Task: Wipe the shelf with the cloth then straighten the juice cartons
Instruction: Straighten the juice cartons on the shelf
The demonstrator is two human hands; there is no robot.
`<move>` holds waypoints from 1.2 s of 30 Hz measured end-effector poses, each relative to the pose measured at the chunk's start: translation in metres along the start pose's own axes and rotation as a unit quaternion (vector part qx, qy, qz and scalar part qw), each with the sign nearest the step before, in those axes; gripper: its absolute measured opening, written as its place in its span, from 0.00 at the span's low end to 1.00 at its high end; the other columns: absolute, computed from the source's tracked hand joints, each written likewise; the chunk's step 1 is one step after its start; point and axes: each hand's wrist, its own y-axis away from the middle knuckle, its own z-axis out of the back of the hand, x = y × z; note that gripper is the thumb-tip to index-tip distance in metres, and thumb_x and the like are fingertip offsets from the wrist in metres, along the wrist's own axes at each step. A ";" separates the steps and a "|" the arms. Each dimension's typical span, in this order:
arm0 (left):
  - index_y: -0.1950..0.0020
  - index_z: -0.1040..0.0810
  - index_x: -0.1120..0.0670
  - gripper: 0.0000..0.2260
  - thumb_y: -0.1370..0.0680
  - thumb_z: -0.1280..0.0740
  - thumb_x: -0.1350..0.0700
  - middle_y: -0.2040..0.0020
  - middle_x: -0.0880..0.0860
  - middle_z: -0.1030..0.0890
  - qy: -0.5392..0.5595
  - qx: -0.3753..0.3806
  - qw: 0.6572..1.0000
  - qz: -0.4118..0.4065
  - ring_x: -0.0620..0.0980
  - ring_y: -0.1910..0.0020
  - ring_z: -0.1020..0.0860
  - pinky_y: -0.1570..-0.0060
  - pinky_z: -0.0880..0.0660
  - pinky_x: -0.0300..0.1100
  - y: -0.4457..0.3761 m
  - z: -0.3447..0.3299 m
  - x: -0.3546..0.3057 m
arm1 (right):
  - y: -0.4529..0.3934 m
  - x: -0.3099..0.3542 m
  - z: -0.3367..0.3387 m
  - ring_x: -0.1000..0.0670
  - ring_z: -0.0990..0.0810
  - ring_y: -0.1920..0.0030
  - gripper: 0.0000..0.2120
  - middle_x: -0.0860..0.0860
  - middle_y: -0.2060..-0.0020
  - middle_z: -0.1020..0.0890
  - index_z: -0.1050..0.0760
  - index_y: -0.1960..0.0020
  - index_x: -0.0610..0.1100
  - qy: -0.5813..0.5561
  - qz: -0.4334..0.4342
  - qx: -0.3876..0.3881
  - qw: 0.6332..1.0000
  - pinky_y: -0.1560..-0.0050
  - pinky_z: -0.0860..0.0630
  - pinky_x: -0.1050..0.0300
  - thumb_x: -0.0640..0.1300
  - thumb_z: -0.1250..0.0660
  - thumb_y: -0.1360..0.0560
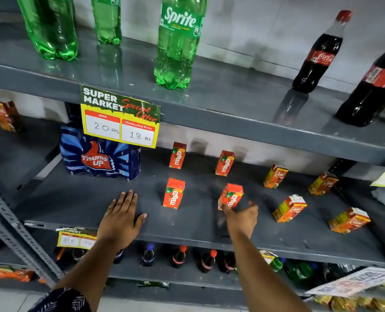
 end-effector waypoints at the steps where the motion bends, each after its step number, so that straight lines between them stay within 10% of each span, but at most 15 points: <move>1: 0.24 0.44 0.59 0.38 0.26 0.58 0.36 0.23 0.56 0.42 -0.002 0.000 1.000 0.000 0.54 0.24 0.46 0.27 0.52 0.49 0.000 -0.001 0.000 | -0.006 0.002 -0.004 0.37 0.28 0.37 0.45 0.40 0.39 0.26 0.36 0.33 0.39 0.008 -0.001 0.016 1.000 0.40 0.29 0.42 0.52 0.19 0.42; 13: 0.23 0.47 0.57 0.37 0.26 0.59 0.35 0.23 0.54 0.46 -0.003 -0.004 1.000 0.001 0.52 0.24 0.50 0.27 0.54 0.48 0.000 -0.003 0.002 | -0.006 -0.012 -0.017 0.41 0.21 0.51 0.26 0.45 0.51 0.19 0.33 0.49 0.48 0.056 0.044 0.030 0.997 0.50 0.22 0.43 0.52 0.25 0.40; 25: 0.23 0.49 0.58 0.39 0.27 0.62 0.34 0.22 0.54 0.47 -0.013 0.000 1.000 -0.006 0.51 0.24 0.52 0.27 0.55 0.47 -0.001 -0.005 0.003 | -0.008 -0.009 -0.011 0.43 0.22 0.47 0.33 0.46 0.48 0.21 0.33 0.46 0.47 0.046 0.054 0.063 0.995 0.47 0.23 0.44 0.56 0.19 0.43; 32: 0.23 0.48 0.58 0.38 0.26 0.59 0.35 0.23 0.54 0.47 -0.013 -0.002 1.000 -0.006 0.51 0.24 0.51 0.27 0.54 0.48 0.000 -0.002 0.002 | -0.016 -0.029 0.041 0.43 0.29 0.36 0.58 0.46 0.37 0.28 0.38 0.28 0.44 0.058 0.087 0.082 0.991 0.36 0.30 0.44 0.61 0.18 0.51; 36: 0.23 0.52 0.58 0.34 0.22 0.51 0.38 0.22 0.55 0.49 -0.004 0.016 1.000 0.005 0.51 0.24 0.53 0.26 0.56 0.48 0.000 0.006 -0.004 | -0.036 -0.040 0.084 0.43 0.27 0.39 0.48 0.46 0.40 0.25 0.33 0.33 0.44 0.042 0.069 0.036 0.996 0.39 0.28 0.42 0.61 0.19 0.46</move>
